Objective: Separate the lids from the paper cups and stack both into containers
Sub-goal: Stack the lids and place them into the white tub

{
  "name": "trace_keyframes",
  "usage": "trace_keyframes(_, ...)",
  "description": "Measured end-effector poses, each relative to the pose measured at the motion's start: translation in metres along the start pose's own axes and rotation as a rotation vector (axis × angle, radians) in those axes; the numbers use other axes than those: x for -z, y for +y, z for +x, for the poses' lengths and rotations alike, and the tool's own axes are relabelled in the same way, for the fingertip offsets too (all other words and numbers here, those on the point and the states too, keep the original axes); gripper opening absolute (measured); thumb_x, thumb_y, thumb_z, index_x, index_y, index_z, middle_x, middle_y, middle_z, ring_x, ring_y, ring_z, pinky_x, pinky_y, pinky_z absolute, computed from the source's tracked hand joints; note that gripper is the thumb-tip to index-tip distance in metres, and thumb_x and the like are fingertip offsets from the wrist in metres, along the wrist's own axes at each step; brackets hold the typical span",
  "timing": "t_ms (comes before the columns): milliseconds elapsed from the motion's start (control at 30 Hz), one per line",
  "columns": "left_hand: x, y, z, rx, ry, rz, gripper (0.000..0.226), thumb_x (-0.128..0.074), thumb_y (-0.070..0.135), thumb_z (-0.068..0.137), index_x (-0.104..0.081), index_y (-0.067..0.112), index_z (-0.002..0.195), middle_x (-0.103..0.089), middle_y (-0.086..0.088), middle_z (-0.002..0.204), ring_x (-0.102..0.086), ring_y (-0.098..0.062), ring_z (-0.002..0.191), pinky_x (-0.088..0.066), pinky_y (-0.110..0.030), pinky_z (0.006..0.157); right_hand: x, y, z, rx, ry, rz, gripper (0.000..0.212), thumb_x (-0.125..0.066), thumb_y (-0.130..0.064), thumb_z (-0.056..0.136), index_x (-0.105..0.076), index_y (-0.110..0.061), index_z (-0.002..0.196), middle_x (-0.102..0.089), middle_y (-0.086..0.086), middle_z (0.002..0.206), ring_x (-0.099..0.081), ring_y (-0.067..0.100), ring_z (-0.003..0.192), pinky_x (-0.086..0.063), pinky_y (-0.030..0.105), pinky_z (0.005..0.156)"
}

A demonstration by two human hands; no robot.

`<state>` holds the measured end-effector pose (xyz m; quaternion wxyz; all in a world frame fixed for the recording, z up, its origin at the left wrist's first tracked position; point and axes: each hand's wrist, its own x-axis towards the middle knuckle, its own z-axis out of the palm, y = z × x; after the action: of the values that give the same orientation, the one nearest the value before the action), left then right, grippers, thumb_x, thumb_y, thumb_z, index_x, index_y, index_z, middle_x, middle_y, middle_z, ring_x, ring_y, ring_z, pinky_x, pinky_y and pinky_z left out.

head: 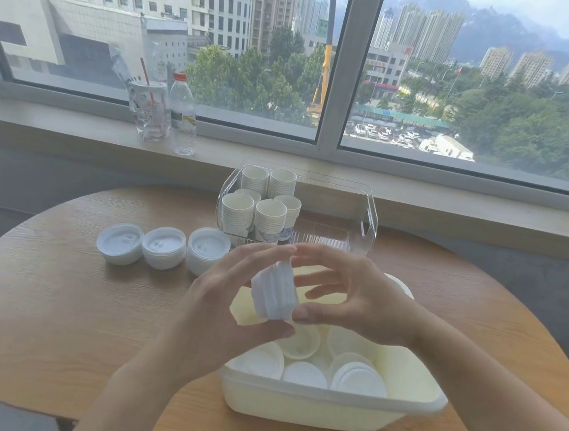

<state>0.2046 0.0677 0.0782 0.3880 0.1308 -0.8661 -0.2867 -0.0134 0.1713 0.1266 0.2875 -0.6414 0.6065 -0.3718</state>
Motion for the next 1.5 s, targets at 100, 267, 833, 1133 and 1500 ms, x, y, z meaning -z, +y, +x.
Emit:
trace_keyframes(100,0.0,-0.003,-0.001,-0.009,0.02,-0.012,0.076,-0.088,0.045,0.077,-0.054,0.041,0.146,-0.056,0.018,0.146,-0.053,-0.013,0.139,-0.049,-0.024,0.102,-0.005,0.001,0.002,-0.005,0.012,0.003,0.076,-0.093,-0.029,0.074,-0.057,-0.041,0.14,-0.07,-0.013,0.13,-0.071,0.007,0.114,-0.058,0.035,0.101)
trace_keyframes(267,0.001,-0.009,-0.004,-0.001,0.045,0.041,0.075,-0.092,0.035,0.078,-0.055,0.042,0.143,-0.056,0.019,0.145,-0.054,-0.01,0.137,-0.047,-0.018,0.101,-0.003,0.005,0.007,-0.026,-0.064,-0.09,0.081,-0.088,-0.044,0.076,-0.053,-0.034,0.149,-0.065,-0.019,0.136,-0.067,0.0,0.119,-0.055,0.028,0.103)
trace_keyframes(833,0.009,-0.026,-0.015,0.128,0.081,0.001,0.075,-0.093,0.04,0.075,-0.056,0.043,0.14,-0.061,0.019,0.14,-0.052,-0.003,0.136,-0.033,-0.005,0.104,-0.029,0.067,0.046,-0.034,-0.683,-1.078,0.1,-0.087,-0.031,0.082,-0.026,-0.045,0.16,-0.035,-0.015,0.164,-0.056,0.027,0.129,-0.043,0.038,0.092)
trace_keyframes(1133,0.011,-0.026,-0.015,0.138,0.083,0.008,0.074,-0.092,0.045,0.075,-0.057,0.042,0.14,-0.059,0.022,0.141,-0.052,-0.001,0.134,-0.045,-0.016,0.094,-0.016,0.055,0.042,-0.048,-0.609,-0.925,0.095,-0.086,-0.033,0.083,-0.029,-0.048,0.158,-0.04,-0.021,0.156,-0.064,0.013,0.102,-0.033,0.029,0.081)
trace_keyframes(1500,0.005,-0.011,-0.006,0.094,0.075,0.021,0.078,-0.094,0.041,0.075,-0.054,0.047,0.143,-0.058,0.022,0.143,-0.052,-0.004,0.136,-0.036,-0.006,0.1,0.034,0.003,-0.002,0.006,-0.035,-0.237,0.079,-0.091,-0.04,0.076,-0.054,-0.041,0.146,-0.062,-0.027,0.136,-0.06,0.002,0.125,-0.054,0.026,0.092)
